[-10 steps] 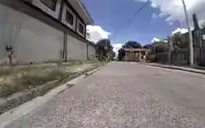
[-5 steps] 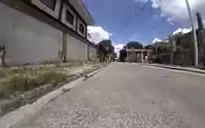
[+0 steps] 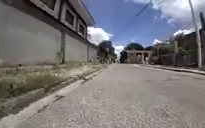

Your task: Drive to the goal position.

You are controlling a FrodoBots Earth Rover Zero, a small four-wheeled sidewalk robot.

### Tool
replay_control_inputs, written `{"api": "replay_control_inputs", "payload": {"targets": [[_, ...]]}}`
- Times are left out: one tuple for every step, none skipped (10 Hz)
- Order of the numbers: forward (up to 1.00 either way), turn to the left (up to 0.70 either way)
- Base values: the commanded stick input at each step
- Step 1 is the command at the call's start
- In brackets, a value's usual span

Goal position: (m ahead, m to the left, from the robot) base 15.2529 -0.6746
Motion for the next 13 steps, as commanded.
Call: {"api": "replay_control_inputs", "payload": {"targets": [[0.70, 0.00], [0.70, 0.00], [0.70, 0.00], [0.70, 0.00], [0.70, 0.00], [0.70, 0.00], [0.70, 0.00], [0.70, 0.00], [0.70, 0.00], [0.70, 0.00], [0.70, -0.13], [0.70, -0.34], [0.70, -0.35]]}}
